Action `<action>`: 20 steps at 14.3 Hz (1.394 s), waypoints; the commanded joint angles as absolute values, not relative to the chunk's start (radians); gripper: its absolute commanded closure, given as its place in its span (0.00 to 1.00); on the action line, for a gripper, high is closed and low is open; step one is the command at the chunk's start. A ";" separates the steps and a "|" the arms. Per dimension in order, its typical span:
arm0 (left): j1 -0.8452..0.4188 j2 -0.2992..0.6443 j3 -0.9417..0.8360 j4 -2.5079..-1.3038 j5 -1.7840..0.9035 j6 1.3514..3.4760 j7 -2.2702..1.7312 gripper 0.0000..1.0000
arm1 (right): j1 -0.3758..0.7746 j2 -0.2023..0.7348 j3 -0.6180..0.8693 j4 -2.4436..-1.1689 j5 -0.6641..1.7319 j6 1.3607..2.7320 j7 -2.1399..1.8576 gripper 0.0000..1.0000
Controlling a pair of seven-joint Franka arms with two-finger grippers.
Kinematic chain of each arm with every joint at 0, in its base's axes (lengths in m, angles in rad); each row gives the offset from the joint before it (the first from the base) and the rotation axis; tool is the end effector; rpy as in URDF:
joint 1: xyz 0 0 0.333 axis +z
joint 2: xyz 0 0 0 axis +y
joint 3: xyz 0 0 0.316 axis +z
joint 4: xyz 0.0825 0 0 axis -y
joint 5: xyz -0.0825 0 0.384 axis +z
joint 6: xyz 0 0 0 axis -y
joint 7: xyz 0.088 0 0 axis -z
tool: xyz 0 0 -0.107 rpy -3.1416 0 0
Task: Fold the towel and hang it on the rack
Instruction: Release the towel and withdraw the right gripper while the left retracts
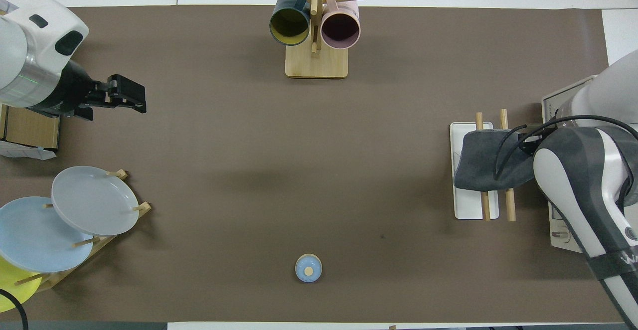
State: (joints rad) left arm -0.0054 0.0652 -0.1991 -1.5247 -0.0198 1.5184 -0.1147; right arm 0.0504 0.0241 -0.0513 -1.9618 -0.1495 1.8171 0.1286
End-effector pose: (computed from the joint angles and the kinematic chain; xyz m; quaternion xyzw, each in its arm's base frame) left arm 0.5567 -0.1139 0.6058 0.9982 -0.0450 -0.0372 0.0106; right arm 0.5439 -0.0126 0.4482 0.9931 -0.0401 -0.0793 0.0765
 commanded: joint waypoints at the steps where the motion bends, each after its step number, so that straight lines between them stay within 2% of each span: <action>1: 0.011 0.021 -0.195 -1.560 0.005 1.506 -0.069 0.00 | 0.043 -0.003 -0.044 -1.994 -0.160 1.847 0.115 0.00; 5: 0.050 0.021 -0.176 -1.548 0.002 1.517 -0.078 0.00 | 0.043 -0.002 -0.043 -1.968 -0.149 1.842 0.115 0.00; 8: 0.063 0.020 -0.173 -1.546 0.002 1.534 -0.080 0.00 | 0.040 0.002 -0.044 -1.864 -0.049 1.800 0.117 0.00; 10: 0.109 -0.009 -0.196 -1.557 0.005 1.516 -0.068 0.00 | 0.040 0.000 -0.046 -1.783 -0.043 1.735 0.121 0.00; 13: 0.114 -0.012 -0.193 -1.557 0.005 1.503 -0.061 0.00 | 0.032 0.002 -0.048 -1.640 -0.034 1.599 0.124 0.00; 17: 0.094 -0.015 -0.190 -1.548 0.005 1.502 -0.061 0.00 | 0.002 0.064 -0.051 -1.389 -0.044 1.340 0.121 0.00; 20: 0.009 -0.035 -0.140 -1.565 0.006 1.479 -0.063 0.00 | 0.014 0.075 -0.043 -1.394 -0.052 1.362 0.121 0.00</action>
